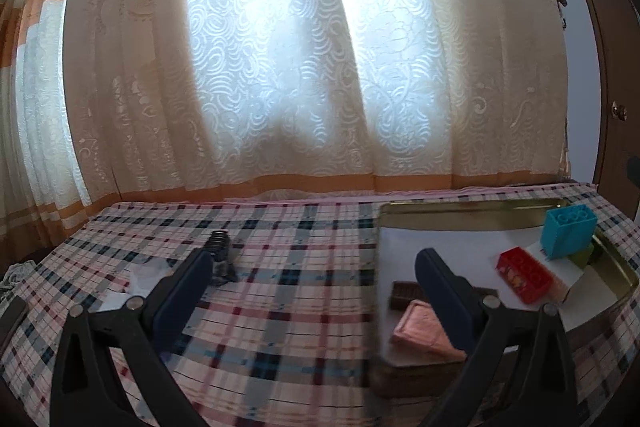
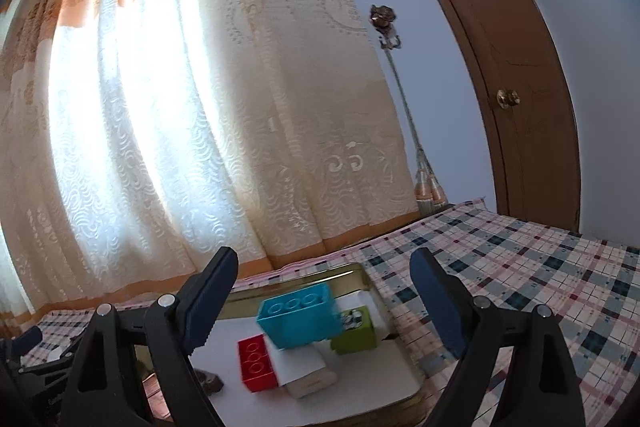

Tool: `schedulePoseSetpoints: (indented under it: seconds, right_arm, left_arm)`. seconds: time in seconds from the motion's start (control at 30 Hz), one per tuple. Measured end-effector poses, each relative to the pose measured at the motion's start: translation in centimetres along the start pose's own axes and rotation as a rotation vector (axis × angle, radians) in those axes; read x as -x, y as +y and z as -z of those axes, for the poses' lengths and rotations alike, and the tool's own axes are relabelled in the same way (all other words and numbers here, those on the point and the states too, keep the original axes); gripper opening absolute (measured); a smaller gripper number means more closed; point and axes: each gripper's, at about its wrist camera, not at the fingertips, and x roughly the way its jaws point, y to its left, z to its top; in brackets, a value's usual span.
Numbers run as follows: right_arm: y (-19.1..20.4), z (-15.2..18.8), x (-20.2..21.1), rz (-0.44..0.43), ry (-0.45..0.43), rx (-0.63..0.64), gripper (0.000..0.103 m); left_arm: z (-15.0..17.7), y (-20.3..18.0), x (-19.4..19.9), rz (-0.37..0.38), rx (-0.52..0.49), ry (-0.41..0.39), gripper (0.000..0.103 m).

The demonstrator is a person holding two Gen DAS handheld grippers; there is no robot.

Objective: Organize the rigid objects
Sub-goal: 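Move both grippers back toward the purple cube and white boxes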

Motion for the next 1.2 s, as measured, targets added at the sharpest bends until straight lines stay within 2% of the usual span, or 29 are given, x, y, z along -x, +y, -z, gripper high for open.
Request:
schedulePoseSetpoints:
  seconds: [0.3,0.73,0.97,1.2]
  right_arm:
    - [4.3,1.2,0.1,-0.052,0.04,0.048,0.089]
    - [11.9,3.5,-0.4,-0.181,0.111,0.085,0.09]
    - [15.0,4.5,-0.7,-0.248,0.161,0.108,0.09]
    - [18.4,5.8,-1.2,-0.332,0.23,0.123,0.089]
  left_arm:
    - [0.3,4.1,-0.7,-0.04,-0.006,0.011,0.103]
    - [0.6,10.2,-1.8,-0.104,0.025,0.02,0.103]
    - [0.8,14.1,-3.0,-0.12,0.08,0.068,0.103]
    - [1.1,19.9,-4.4,-0.221,0.163,0.108,0.103]
